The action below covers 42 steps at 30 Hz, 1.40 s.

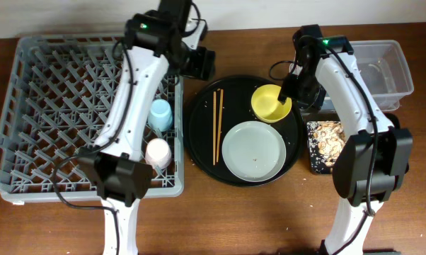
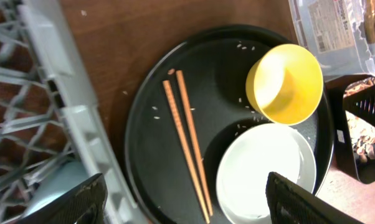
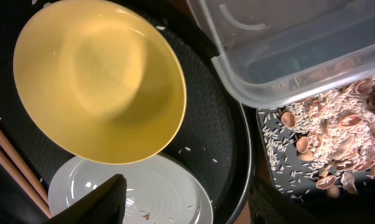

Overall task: Sort waste into correct bins and load items into the dishwasher rack
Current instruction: 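Grasp the yellow bowl with the right gripper, then hand the yellow bowl from the right gripper to the left gripper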

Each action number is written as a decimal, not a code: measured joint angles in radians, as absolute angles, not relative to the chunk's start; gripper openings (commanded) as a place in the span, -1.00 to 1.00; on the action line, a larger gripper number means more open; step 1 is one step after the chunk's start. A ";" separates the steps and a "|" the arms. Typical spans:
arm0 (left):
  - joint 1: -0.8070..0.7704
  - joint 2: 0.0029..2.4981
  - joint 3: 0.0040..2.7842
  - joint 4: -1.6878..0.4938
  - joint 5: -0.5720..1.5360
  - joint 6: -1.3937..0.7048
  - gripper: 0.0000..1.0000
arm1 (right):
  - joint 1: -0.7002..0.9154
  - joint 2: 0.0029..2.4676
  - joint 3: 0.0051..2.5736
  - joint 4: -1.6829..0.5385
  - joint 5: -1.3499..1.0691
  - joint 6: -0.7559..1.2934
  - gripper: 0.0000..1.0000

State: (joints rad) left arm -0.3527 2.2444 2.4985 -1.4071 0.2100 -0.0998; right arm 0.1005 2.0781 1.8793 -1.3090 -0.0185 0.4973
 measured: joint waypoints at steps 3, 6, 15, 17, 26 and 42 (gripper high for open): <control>-0.373 2.282 2.498 -1.402 0.211 -0.107 0.62 | 0.101 2.078 1.875 -1.306 -0.019 0.497 0.21; -0.373 2.301 2.498 -1.388 0.211 -0.110 0.62 | 0.105 2.078 1.860 -1.298 -0.019 0.496 0.21; -0.414 2.350 2.499 -1.207 0.294 -0.150 0.54 | 0.112 2.056 1.879 -1.317 -0.019 0.489 0.43; -0.460 2.408 2.498 -1.161 0.301 -0.160 0.48 | 0.103 1.978 1.932 -1.343 -0.019 0.483 0.69; -0.567 2.524 2.498 -1.050 0.295 -0.170 0.29 | -0.186 1.717 2.001 -1.422 0.003 0.471 0.97; -0.583 2.643 2.498 -1.026 0.248 -0.218 -0.99 | -0.229 1.729 2.001 -1.437 0.003 0.471 0.97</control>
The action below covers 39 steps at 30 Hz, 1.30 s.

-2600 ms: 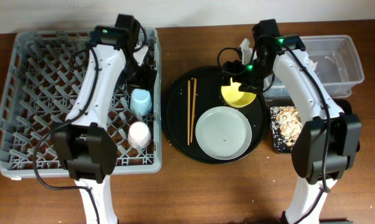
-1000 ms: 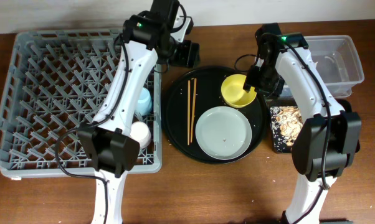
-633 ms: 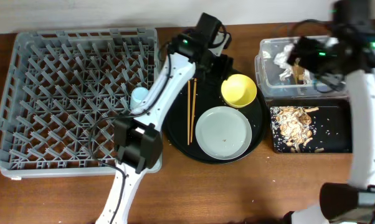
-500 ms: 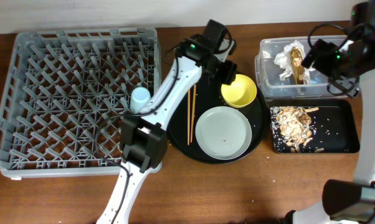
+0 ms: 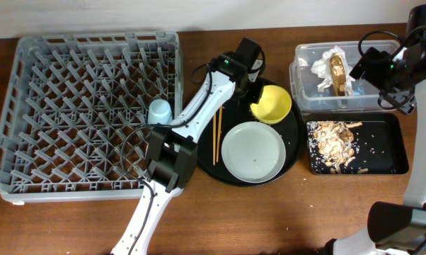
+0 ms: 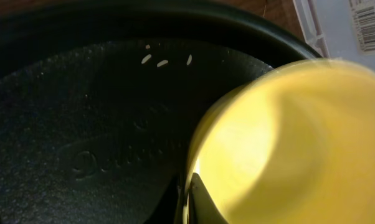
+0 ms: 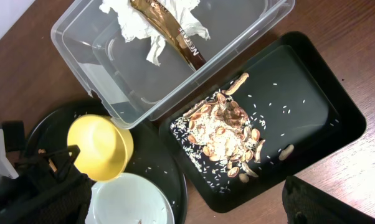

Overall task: Sort waste into correct bins and load items into the dishwasher rack
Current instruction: 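Hand the yellow bowl from the right gripper to the left gripper, then place the yellow bowl in the back of the rack with the left gripper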

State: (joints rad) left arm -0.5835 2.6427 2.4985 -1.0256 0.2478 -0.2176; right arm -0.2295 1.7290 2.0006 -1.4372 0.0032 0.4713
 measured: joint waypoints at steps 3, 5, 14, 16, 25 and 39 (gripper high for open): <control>-0.583 2.643 2.498 -1.025 0.246 -0.218 -0.99 | -0.229 1.729 2.001 -1.437 0.003 0.471 0.97; -0.583 2.643 2.506 -1.049 0.246 -0.218 -0.99 | -0.229 1.729 2.001 -1.437 0.003 0.471 0.97; -0.388 2.438 2.852 -1.397 -0.016 -0.217 -0.99 | -0.229 1.729 2.001 -1.438 0.003 0.472 0.97; -0.294 2.339 2.877 -1.460 -0.223 -0.216 -0.99 | -0.229 1.729 2.001 -1.437 0.003 0.471 0.97; -0.264 2.352 2.830 -1.503 -0.792 -0.117 -0.99 | -0.229 1.729 2.001 -1.438 0.003 0.471 0.97; -0.339 2.503 2.553 -1.477 -1.114 -0.362 -1.00 | -0.229 1.729 2.001 -1.437 0.004 0.471 0.97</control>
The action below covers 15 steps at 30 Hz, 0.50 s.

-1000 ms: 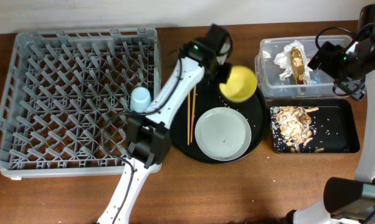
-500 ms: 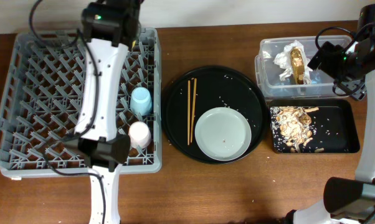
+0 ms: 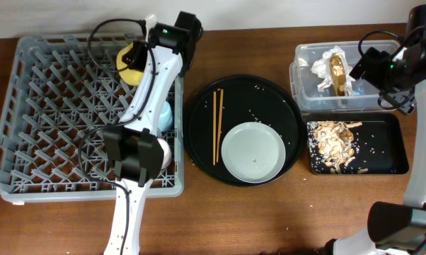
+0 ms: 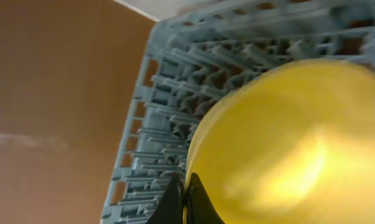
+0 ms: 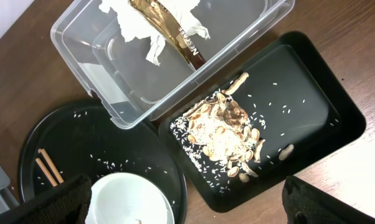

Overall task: Sort waste into correct bins and load items into the dishwasher rack
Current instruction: 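Place the yellow bowl in the back of the rack with the left gripper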

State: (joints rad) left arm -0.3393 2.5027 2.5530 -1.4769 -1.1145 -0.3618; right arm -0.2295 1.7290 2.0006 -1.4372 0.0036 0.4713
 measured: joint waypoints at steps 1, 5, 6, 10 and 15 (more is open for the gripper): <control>-0.339 2.503 2.536 -1.473 -1.139 -0.385 -1.00 | -0.229 1.729 2.001 -1.437 0.003 0.472 0.97; -0.355 2.502 2.477 -1.461 -1.217 -0.448 -1.00 | -0.229 1.729 2.001 -1.438 0.003 0.472 0.97; -0.361 2.502 2.475 -1.457 -1.224 -0.454 -1.00 | -0.229 1.729 2.001 -1.438 0.004 0.472 0.97; -0.395 2.502 2.472 -1.442 -1.226 -0.463 -1.00 | -0.229 1.729 2.001 -1.438 0.003 0.471 0.97; -0.437 2.502 2.468 -1.441 -1.221 -0.466 -1.00 | -0.229 1.729 2.001 -1.438 0.004 0.472 0.97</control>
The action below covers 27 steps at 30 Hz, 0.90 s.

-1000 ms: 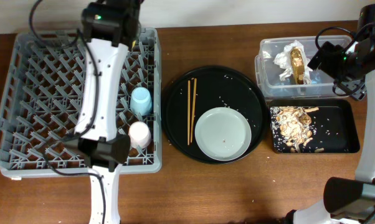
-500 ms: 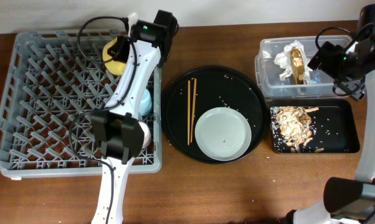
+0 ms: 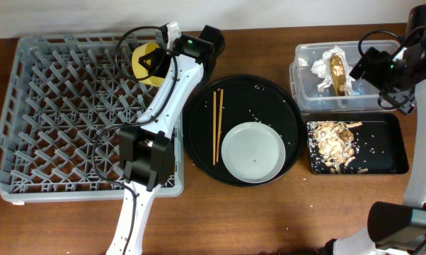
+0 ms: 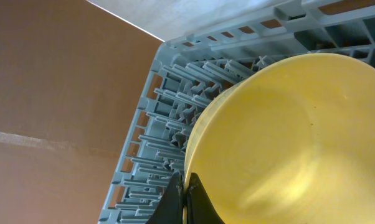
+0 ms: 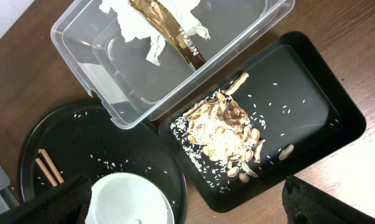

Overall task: Sort waste into correct bins and load items into the dishwasher rack
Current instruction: 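Place the yellow bowl in the back of the rack with the left gripper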

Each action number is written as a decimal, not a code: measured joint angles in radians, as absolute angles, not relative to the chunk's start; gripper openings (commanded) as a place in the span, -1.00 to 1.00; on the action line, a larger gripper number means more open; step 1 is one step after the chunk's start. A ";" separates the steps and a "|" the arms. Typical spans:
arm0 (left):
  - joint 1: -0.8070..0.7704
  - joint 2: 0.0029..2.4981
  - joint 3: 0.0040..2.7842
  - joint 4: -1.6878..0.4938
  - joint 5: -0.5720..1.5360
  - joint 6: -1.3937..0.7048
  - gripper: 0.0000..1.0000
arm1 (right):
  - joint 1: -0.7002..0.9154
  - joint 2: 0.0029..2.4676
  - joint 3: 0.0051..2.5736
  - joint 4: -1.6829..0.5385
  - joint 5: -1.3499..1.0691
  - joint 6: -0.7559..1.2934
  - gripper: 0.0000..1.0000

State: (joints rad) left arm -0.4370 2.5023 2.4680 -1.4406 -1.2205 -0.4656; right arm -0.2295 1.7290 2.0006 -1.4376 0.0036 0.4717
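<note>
A yellow bowl (image 3: 148, 62) hangs on edge over the back right part of the grey dishwasher rack (image 3: 71, 185). My left gripper (image 3: 156, 64) is shut on its rim. In the left wrist view the bowl (image 4: 281, 143) fills the right side, my gripper (image 4: 185, 193) pinches its edge, and rack tines (image 4: 169, 112) lie behind. A white plate (image 3: 254, 151) and a pair of chopsticks (image 3: 216, 126) lie on the round black tray (image 3: 243, 92). My right gripper (image 5: 187, 205) stands open high over the bins, holding nothing.
A clear bin (image 3: 383, 53) with crumpled paper and a brown wrapper stands at the back right. In front of it a black rectangular tray (image 3: 383, 131) holds shells and rice. Rice grains are scattered on the round tray (image 5: 69, 137).
The yellow bowl and my left gripper have shifted a little to the right over the rack's back rows. The right arm has not moved.
The bowl stood on the round tray with my right gripper beside it and my left gripper open above. Then my left gripper was shut on the bowl's rim and the right arm was back over the bins. Later the bowl was over the rack, where it stays.
</note>
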 measured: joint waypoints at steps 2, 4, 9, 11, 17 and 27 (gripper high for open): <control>-0.437 2.502 2.468 -1.443 -1.221 -0.466 -1.00 | -0.229 1.729 2.001 -1.438 0.004 0.472 0.97; -0.436 2.502 2.468 -1.443 -1.239 -0.467 -1.00 | -0.229 1.729 2.001 -1.438 0.004 0.472 0.97; -0.445 2.502 2.462 -1.424 -1.426 -0.469 -1.00 | -0.229 1.729 2.001 -1.438 0.004 0.472 0.97; -0.449 2.502 2.462 -1.425 -1.451 -0.469 -1.00 | -0.229 1.729 2.001 -1.438 0.004 0.472 0.97; -0.454 2.502 2.418 -1.509 -1.448 -0.548 -1.00 | -0.229 1.729 2.001 -1.438 0.004 0.472 0.97; -0.467 2.502 2.311 -1.475 -1.456 -0.622 -1.00 | -0.229 1.729 2.001 -1.438 0.004 0.471 0.97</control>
